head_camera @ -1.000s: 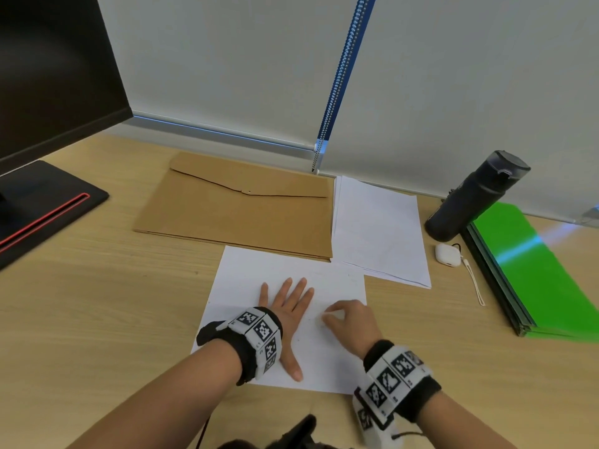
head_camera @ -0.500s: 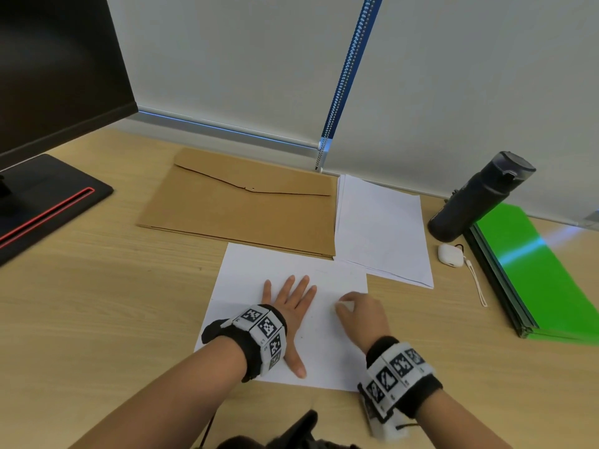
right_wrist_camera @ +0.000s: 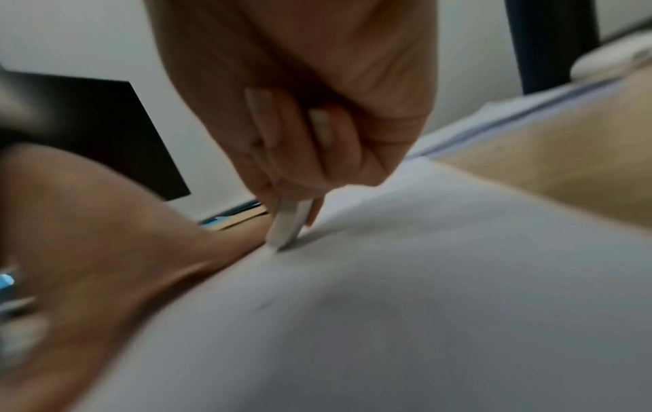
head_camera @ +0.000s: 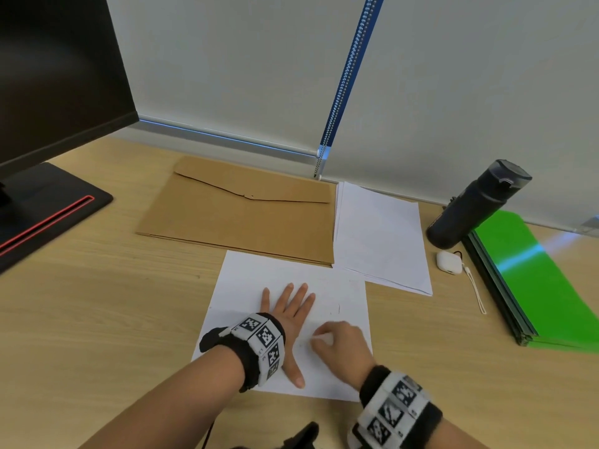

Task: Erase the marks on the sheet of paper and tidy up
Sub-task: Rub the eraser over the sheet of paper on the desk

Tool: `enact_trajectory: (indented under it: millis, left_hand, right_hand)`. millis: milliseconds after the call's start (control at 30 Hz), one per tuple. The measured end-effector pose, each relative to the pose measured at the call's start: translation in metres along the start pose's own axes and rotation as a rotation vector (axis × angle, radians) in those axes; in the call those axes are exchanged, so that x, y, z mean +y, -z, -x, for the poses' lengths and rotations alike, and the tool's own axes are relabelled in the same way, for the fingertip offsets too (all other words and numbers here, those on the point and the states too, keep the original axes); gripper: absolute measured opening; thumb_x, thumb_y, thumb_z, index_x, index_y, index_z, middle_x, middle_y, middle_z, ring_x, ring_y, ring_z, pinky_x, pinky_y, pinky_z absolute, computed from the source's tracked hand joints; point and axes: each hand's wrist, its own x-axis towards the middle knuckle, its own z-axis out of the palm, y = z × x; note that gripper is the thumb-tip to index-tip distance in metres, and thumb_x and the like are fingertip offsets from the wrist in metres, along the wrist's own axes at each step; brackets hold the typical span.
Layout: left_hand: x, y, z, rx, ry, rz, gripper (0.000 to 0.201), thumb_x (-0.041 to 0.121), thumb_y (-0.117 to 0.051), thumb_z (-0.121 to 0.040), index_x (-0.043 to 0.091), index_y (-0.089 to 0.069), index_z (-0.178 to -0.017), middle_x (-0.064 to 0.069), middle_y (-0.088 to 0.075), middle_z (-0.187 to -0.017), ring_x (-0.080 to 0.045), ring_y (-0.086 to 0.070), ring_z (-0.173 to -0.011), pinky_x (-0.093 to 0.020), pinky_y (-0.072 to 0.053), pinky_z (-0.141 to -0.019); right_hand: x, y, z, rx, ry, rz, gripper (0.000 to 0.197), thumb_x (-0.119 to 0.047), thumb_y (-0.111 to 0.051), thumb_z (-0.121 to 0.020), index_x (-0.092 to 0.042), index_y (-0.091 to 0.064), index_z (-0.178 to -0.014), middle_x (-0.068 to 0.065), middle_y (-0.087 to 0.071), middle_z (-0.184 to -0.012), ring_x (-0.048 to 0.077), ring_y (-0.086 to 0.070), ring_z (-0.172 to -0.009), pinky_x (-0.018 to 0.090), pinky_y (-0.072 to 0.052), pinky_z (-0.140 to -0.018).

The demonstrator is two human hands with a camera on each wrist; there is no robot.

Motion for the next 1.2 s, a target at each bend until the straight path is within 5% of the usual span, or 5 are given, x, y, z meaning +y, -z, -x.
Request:
enact_trajectory:
  millis: [267, 467, 600, 967, 1200]
  left_hand:
    - [0.0, 0.001, 0.001, -0.005, 0.0, 0.022, 0.146, 0.063, -0.077, -0.06, 0.017, 0.037, -0.14, -0.003, 0.046, -0.144, -0.027, 0.04, -0.133, -0.061, 0.024, -0.1]
    - [-0.002, -0.001, -0.002, -0.005, -0.008, 0.026, 0.147, 0.062, -0.078, -0.06, 0.018, 0.038, -0.139, -0.002, 0.047, -0.143, -0.027, 0.042, -0.132, -0.061, 0.026, -0.098]
    - [-0.002, -0.001, -0.002, 0.002, -0.012, 0.034, 0.147, 0.063, -0.078, -0.059, 0.019, 0.039, -0.138, -0.001, 0.048, -0.143, -0.027, 0.043, -0.131, -0.06, 0.028, -0.096]
    - [-0.006, -0.004, -0.005, 0.014, -0.025, 0.02, 0.145, 0.065, -0.075, -0.06, 0.019, 0.037, -0.139, 0.0, 0.046, -0.144, -0.026, 0.041, -0.133, -0.06, 0.026, -0.098]
    - [-0.008, 0.023, -0.011, 0.4, 0.043, 0.157, 0.077, 0.056, -0.057, -0.085, 0.022, -0.025, -0.146, -0.002, -0.026, -0.146, -0.022, -0.025, -0.133, -0.039, -0.022, -0.106]
  right_hand:
    - [-0.002, 0.023, -0.04, 0.203, -0.118, -0.07, 0.023, -0.018, -0.054, -0.087, -0.009, -0.067, -0.103, 0.009, -0.067, -0.11, 0.02, -0.061, -0.097, 0.021, -0.044, -0.078]
    - [-0.007, 0.031, -0.044, 0.04, -0.15, -0.207, 0.008, -0.017, -0.061, -0.084, -0.013, -0.064, -0.078, 0.002, -0.059, -0.066, 0.01, -0.046, -0.045, 0.014, -0.035, -0.034]
    - [-0.01, 0.038, -0.066, 0.25, -0.217, -0.311, 0.017, -0.014, -0.055, -0.084, -0.016, -0.056, -0.067, 0.002, -0.056, -0.062, 0.015, -0.047, -0.047, 0.021, -0.04, -0.043]
    - [0.003, 0.044, -0.07, 0.225, -0.224, -0.34, 0.007, -0.015, -0.059, -0.086, -0.009, -0.063, -0.084, 0.002, -0.054, -0.057, 0.016, -0.048, -0.042, 0.019, -0.038, -0.036]
    - [0.008, 0.046, -0.066, 0.123, -0.228, -0.427, 0.003, -0.013, -0.059, -0.085, -0.011, -0.057, -0.086, 0.007, -0.054, -0.052, 0.008, -0.046, -0.024, 0.014, -0.033, -0.03]
